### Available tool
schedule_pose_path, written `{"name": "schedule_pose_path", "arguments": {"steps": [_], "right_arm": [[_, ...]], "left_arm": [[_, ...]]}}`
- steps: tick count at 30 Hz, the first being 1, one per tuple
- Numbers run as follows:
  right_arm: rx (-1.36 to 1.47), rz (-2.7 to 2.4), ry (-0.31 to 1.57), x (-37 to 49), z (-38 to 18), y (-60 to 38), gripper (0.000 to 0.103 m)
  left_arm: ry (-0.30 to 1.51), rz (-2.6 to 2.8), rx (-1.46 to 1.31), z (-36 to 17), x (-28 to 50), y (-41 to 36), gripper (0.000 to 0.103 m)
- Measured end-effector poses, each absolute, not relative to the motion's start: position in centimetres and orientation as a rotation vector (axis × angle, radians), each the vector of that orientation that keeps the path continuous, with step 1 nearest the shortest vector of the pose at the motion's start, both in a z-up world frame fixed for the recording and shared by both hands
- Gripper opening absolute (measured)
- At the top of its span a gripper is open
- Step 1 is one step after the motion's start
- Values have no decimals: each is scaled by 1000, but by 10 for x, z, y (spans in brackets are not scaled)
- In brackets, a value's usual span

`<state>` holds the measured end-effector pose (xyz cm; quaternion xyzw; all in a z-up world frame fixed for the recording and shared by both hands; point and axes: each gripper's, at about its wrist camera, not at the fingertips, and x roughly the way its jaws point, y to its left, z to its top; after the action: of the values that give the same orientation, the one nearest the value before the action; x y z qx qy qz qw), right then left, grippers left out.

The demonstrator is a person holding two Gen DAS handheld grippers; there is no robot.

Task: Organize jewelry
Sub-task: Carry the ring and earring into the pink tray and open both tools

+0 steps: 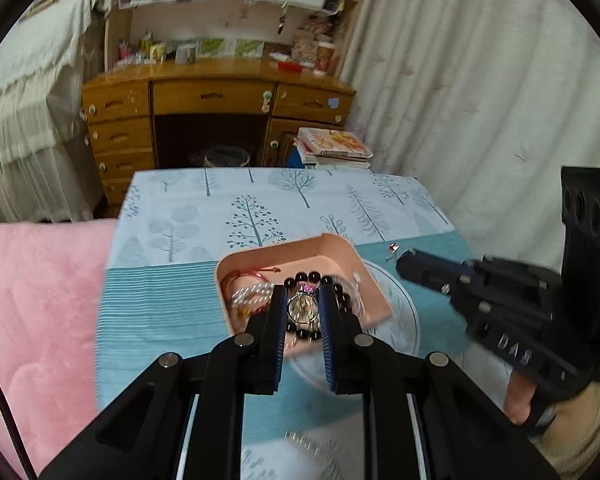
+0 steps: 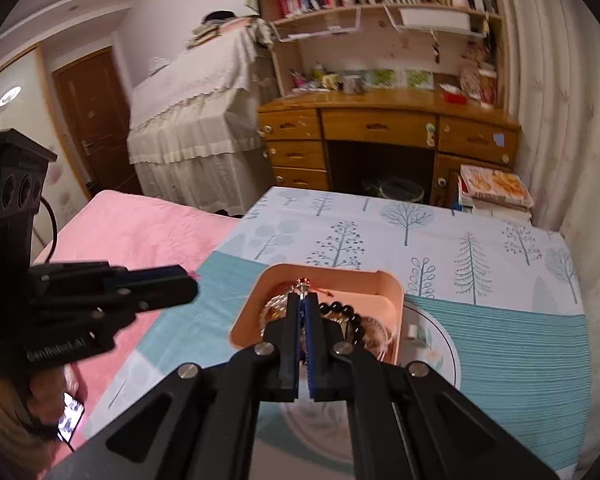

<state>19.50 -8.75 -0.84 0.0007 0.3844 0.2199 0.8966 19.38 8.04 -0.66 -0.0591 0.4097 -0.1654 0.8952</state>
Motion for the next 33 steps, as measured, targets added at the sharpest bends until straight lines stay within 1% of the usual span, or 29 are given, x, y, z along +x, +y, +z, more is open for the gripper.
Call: {"name": "schedule_pose_path", "arguments": {"steps": [6, 7, 8, 9, 10, 11, 12, 19, 22, 33], "right_arm": [[16, 387, 873, 238, -45, -86, 2], [8, 364, 893, 245, -53, -86, 2], [0, 353, 910, 249, -59, -86, 3], [-8, 343, 929, 254, -63, -85, 3], [-15, 328, 949, 257, -69, -86, 3], [-15, 327, 955, 258, -72, -87, 3], [-15, 332, 961, 258, -74, -88, 3], [25, 369, 951, 243, -68, -94, 5], [40, 391, 932, 228, -61, -96, 7], [96, 467, 932, 157, -52, -116, 7]], "left_arm": [[934, -261, -141, -56, 242, 71, 14], [944, -240, -140, -64, 247, 70, 17], [953, -223, -138, -70, 250, 70, 29], [960, -212, -135, -74, 253, 72, 38], [966, -198, -134, -78, 254, 72, 60], [963, -181, -133, -79, 254, 73, 74], [953, -162, -129, -80, 253, 74, 77], [961, -120, -68, -79, 244, 76, 83], [961, -113, -32, -76, 233, 76, 83], [877, -93, -48, -49, 159, 91, 83]]}}
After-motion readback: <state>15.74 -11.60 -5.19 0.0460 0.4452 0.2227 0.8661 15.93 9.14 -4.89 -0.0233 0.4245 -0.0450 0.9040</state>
